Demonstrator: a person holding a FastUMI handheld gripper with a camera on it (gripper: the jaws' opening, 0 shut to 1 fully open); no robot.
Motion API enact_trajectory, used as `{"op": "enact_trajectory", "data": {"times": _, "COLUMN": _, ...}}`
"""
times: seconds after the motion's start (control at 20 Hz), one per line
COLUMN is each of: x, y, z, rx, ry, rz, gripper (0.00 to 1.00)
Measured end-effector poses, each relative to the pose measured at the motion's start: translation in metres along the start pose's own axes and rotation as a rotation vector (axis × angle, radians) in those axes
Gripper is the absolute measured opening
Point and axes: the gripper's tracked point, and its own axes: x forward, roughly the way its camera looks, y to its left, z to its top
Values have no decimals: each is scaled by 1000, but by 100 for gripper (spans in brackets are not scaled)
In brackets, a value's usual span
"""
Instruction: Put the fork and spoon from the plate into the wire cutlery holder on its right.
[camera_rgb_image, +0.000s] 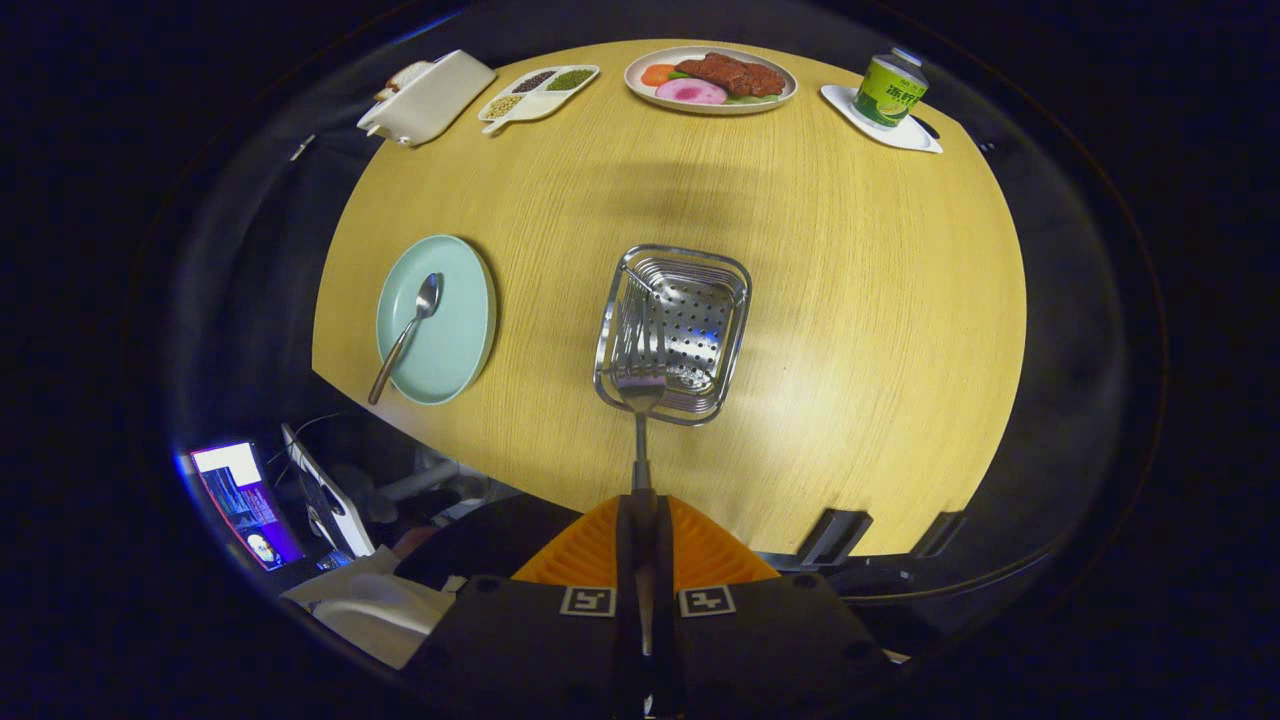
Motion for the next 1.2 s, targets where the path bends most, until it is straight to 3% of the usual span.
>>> {"op": "enact_trajectory", "data": {"times": 0.35, "x": 11, "y": -15, "z": 14, "rx": 9, "ry": 122, "rz": -8, "gripper": 8}}
{"op": "enact_trajectory", "data": {"times": 0.8, "x": 14, "y": -17, "z": 23, "rx": 15, "ry": 149, "rz": 10, "gripper": 15}}
{"op": "enact_trajectory", "data": {"times": 0.9, "x": 11, "y": -14, "z": 27, "rx": 14, "ry": 125, "rz": 24, "gripper": 34}}
{"op": "enact_trajectory", "data": {"times": 1.05, "x": 1, "y": -10, "z": 38, "rx": 18, "ry": 45, "rz": 55, "gripper": 100}}
{"op": "enact_trajectory", "data": {"times": 1.2, "x": -18, "y": -6, "z": 52, "rx": 48, "ry": -81, "rz": 70, "gripper": 99}}
